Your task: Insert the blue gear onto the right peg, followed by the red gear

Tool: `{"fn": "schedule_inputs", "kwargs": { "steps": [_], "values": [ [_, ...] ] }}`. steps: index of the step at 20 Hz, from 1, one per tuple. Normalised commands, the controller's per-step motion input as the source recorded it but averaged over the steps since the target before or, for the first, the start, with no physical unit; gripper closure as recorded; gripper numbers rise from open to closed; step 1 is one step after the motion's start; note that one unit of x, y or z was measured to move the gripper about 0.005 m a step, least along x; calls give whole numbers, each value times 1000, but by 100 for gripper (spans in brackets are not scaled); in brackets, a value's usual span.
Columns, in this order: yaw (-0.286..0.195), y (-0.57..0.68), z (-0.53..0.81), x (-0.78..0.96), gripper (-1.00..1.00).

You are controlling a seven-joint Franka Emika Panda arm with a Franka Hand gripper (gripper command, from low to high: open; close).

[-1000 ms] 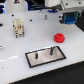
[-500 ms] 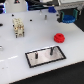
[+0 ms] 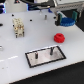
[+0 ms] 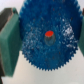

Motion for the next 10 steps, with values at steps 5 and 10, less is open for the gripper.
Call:
{"fn": "schedule_inputs", "kwargs": {
  "steps": [5, 10],
  "values": [
    [0, -287, 197, 788, 100],
    [0, -293, 123, 747, 100]
  ]
}}
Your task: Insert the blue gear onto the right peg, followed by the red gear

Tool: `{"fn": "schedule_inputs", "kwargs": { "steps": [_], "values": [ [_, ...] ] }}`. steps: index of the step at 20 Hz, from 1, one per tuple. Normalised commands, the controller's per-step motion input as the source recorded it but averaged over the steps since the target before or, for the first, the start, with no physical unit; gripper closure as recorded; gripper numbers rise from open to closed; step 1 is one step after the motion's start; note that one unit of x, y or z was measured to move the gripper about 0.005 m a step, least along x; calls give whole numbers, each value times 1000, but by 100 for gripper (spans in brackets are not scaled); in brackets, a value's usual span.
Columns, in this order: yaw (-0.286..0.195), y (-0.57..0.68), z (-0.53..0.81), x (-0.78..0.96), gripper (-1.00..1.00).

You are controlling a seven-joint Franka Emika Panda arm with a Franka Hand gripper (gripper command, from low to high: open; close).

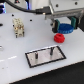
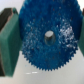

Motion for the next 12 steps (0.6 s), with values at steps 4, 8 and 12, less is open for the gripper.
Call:
{"fn": "schedule_inputs", "kwargs": {
  "steps": [4, 8, 12],
  "values": [
    [0, -250, 13, 617, 100],
    [0, -236, 25, 484, 100],
    [0, -191, 1, 405, 100]
  ]
}}
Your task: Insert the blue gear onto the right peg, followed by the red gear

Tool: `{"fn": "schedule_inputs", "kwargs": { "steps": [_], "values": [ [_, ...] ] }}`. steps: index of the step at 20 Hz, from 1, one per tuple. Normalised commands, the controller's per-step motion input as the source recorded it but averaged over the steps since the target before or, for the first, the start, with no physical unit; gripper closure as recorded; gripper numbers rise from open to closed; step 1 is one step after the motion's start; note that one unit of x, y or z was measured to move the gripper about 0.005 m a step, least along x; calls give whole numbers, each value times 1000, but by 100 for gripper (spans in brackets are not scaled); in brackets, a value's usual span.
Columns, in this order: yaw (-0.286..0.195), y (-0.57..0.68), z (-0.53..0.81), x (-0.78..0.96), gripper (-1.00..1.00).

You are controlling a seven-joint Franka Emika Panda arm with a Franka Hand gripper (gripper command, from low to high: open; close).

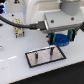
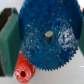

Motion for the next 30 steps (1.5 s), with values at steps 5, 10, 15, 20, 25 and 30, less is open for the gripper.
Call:
{"fn": "schedule_inputs", "kwargs": {
  "steps": [5, 10, 15, 20, 25, 30],
  "values": [
    [0, -165, -57, 329, 100],
    [0, -163, -80, 247, 100],
    [0, -211, -125, 186, 100],
    [0, -74, -32, 126, 100],
    [0, -66, 418, 106, 100],
    [0, -101, -9, 150, 100]
  ]
}}
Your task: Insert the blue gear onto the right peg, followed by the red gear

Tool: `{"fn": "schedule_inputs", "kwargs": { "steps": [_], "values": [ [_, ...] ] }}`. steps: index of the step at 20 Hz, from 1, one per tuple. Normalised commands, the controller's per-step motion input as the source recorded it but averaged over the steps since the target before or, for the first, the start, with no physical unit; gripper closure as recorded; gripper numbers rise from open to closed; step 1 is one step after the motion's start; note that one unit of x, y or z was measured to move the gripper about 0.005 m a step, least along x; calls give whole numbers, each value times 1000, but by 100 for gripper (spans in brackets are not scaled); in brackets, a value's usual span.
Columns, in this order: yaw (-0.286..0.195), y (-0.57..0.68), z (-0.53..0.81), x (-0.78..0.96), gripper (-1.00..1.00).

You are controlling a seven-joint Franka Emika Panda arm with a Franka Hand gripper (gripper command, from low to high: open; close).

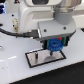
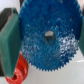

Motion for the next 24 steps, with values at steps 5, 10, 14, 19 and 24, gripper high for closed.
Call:
{"fn": "schedule_inputs", "kwargs": {
  "steps": [5, 10, 14, 19, 24],
  "values": [
    [0, -97, -51, 227, 100],
    [0, -92, -154, 210, 100],
    [0, -61, 11, 130, 100],
    [0, -154, 393, 351, 100],
    [0, -83, -99, 210, 100]
  ]
}}
